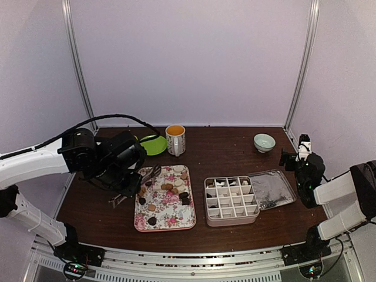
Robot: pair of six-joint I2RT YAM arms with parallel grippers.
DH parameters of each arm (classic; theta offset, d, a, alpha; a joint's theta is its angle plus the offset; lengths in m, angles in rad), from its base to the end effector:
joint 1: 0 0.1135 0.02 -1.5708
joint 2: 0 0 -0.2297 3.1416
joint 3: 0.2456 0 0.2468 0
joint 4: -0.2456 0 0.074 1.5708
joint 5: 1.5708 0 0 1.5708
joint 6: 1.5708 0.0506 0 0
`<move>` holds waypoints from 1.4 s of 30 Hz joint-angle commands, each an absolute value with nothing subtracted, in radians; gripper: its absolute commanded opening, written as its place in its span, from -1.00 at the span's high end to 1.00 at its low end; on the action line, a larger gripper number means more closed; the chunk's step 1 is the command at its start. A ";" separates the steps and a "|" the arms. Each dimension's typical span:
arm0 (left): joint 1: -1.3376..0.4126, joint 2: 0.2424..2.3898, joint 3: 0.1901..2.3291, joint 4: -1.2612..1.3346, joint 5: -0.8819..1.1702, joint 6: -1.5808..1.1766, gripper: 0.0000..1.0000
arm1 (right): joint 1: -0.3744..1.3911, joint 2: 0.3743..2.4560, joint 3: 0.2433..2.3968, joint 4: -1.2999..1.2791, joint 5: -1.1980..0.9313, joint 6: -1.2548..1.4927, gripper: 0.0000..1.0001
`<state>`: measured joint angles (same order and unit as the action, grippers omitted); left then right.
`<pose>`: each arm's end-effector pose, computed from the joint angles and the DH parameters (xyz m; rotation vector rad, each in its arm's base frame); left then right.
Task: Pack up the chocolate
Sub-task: Pick up the fake chocolate from the plate, then place the fake chocolate in the empty pocket of the box.
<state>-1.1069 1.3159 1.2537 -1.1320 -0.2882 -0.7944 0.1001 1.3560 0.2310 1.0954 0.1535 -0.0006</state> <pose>0.1246 -0.2170 0.2669 0.3445 2.6640 -0.1900 0.2519 0.0175 0.1441 0.0387 1.5998 -0.0455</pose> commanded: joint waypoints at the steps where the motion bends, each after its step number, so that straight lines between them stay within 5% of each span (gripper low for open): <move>1: -1.143 1.349 1.298 -0.999 -0.261 -0.742 0.63 | 0.095 1.358 0.244 1.095 0.156 0.000 -1.00; 20: -1.325 1.667 1.504 -0.842 -0.126 -0.585 0.62 | 0.095 1.358 0.244 1.095 0.156 0.000 -1.00; 42: -1.339 1.751 1.517 -0.767 -0.125 -0.569 0.59 | 0.095 1.359 0.245 1.095 0.156 0.000 -1.00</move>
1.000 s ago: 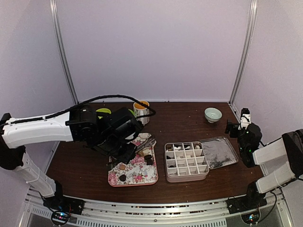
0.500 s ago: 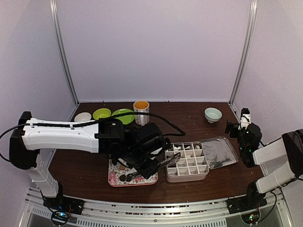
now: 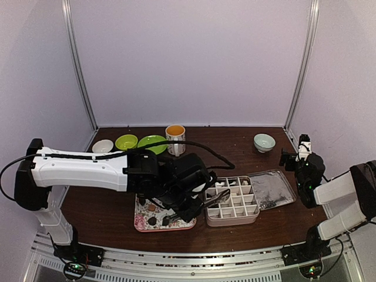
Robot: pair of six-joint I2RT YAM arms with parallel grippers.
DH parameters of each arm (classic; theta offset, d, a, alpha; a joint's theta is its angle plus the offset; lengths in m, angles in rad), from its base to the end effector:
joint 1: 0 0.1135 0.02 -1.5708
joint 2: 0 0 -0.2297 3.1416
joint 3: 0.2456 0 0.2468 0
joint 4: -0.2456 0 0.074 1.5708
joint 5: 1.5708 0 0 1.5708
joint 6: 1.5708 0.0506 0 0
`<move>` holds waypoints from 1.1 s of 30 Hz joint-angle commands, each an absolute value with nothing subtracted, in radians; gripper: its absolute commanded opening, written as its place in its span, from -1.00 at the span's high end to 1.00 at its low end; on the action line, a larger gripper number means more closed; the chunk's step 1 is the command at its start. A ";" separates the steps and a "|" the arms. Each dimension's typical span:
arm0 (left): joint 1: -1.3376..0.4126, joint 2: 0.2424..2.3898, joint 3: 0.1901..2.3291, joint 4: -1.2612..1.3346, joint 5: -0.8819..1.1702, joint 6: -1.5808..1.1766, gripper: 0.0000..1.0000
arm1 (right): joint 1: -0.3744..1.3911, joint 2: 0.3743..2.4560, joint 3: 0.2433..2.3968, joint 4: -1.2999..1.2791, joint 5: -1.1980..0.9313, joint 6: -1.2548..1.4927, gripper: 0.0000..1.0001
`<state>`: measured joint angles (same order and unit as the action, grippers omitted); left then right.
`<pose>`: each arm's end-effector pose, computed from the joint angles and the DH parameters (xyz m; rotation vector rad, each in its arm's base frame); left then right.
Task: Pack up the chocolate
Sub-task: Place the fake chocolate in the empty pocket of the box.
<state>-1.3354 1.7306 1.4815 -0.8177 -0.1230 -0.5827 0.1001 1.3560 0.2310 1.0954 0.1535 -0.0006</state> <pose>0.0908 -0.3519 0.2306 0.9575 2.5400 -0.4761 0.2519 0.0175 0.1441 0.0387 1.5998 -0.0455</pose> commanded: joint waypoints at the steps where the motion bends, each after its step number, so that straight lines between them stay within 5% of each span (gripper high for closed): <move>1: -1.339 1.752 1.517 -0.766 -0.129 -0.571 0.57 | 0.095 1.359 0.244 1.095 0.156 0.000 -1.00; 16: -1.339 1.742 1.487 -0.767 -0.173 -0.577 0.37 | 0.095 1.358 0.244 1.095 0.156 0.000 -1.00; 33: -1.339 1.661 1.435 -0.838 -0.247 -0.601 0.38 | 0.095 1.359 0.244 1.095 0.156 0.000 -1.00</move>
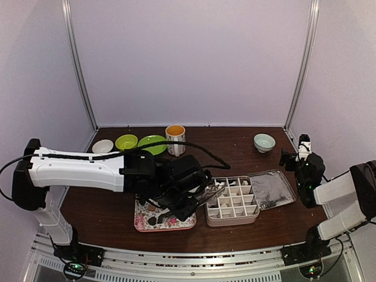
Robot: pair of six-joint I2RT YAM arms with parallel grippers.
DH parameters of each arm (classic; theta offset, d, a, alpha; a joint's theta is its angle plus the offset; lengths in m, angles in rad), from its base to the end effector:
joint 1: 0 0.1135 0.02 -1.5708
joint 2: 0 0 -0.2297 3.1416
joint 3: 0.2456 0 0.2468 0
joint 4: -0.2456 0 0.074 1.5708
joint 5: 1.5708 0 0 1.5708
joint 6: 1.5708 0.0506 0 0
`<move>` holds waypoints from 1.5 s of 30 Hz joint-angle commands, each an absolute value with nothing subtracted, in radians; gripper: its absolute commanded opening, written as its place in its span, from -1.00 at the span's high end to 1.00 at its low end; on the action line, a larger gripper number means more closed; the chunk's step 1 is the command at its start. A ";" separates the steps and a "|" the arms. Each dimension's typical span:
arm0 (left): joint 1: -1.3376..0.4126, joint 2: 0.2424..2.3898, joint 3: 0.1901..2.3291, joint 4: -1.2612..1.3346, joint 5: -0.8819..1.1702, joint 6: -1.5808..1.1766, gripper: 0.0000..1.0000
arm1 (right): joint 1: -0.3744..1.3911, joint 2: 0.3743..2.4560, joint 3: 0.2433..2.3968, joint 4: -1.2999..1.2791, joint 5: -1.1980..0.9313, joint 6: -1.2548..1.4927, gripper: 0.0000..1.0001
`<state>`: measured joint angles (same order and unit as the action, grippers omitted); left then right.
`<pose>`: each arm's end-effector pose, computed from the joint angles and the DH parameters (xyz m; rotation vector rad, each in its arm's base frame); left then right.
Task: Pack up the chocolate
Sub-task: Place the fake chocolate in the empty pocket of the box, then pick up the fake chocolate from the plate.
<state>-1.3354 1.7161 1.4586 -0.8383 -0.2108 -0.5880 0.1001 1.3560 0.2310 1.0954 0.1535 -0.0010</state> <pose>0.0934 -0.3442 0.2280 0.9133 2.5167 -0.3694 0.2519 0.0175 0.1441 0.0384 1.5998 -0.0458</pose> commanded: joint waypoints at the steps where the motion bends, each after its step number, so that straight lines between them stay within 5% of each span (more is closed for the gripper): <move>1: -1.339 1.657 1.431 -0.838 -0.249 -0.600 0.38 | 0.095 1.359 0.244 1.095 0.156 0.001 -1.00; 27: -1.298 1.558 1.308 -0.916 -0.414 -0.790 0.42 | 0.095 1.359 0.245 1.096 0.156 0.000 -1.00; 45: -1.262 1.198 1.062 -0.898 -0.486 -0.868 0.37 | 0.095 1.358 0.244 1.095 0.155 0.000 -1.00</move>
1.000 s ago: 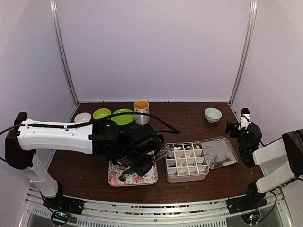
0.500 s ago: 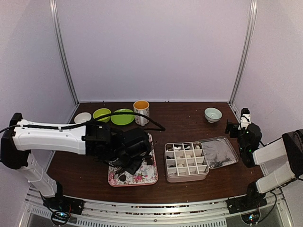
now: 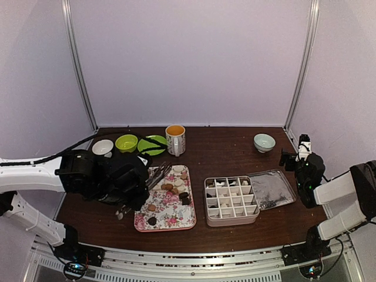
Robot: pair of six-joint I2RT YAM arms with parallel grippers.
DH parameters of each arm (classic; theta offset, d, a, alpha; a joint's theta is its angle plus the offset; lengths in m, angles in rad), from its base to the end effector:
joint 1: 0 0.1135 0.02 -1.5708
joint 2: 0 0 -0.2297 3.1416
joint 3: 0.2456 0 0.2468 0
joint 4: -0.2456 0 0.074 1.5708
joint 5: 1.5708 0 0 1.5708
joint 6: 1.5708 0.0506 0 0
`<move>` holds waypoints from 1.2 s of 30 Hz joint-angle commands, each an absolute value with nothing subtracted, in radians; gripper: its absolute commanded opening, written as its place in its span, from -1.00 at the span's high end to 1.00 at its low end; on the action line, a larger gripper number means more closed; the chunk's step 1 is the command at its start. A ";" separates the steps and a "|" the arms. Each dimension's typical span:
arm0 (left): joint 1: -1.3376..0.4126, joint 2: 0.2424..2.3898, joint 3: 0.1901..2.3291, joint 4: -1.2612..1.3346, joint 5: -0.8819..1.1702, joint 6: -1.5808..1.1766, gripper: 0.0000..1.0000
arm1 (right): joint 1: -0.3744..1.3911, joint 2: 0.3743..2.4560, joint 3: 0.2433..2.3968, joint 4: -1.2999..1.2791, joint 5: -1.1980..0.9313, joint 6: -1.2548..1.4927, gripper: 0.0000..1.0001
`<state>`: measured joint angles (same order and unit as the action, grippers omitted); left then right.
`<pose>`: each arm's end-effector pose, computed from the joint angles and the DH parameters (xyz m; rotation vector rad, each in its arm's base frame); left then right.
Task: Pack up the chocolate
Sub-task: Pick up the fake chocolate from the plate.
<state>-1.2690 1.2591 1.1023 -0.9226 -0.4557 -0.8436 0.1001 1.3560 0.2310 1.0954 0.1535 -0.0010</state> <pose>0.0961 -0.2337 0.2487 0.3855 2.4734 -0.2604 0.2519 0.0175 0.1441 0.0384 1.5998 -0.0458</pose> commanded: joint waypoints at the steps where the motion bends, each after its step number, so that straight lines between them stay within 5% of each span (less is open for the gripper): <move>1: -1.262 1.185 1.051 -0.898 -0.482 -0.869 0.37 | 0.096 1.358 0.244 1.095 0.154 0.000 -1.00; 36: -1.229 1.225 1.076 -0.945 -0.415 -0.826 0.37 | 0.095 1.358 0.244 1.095 0.155 0.000 -1.00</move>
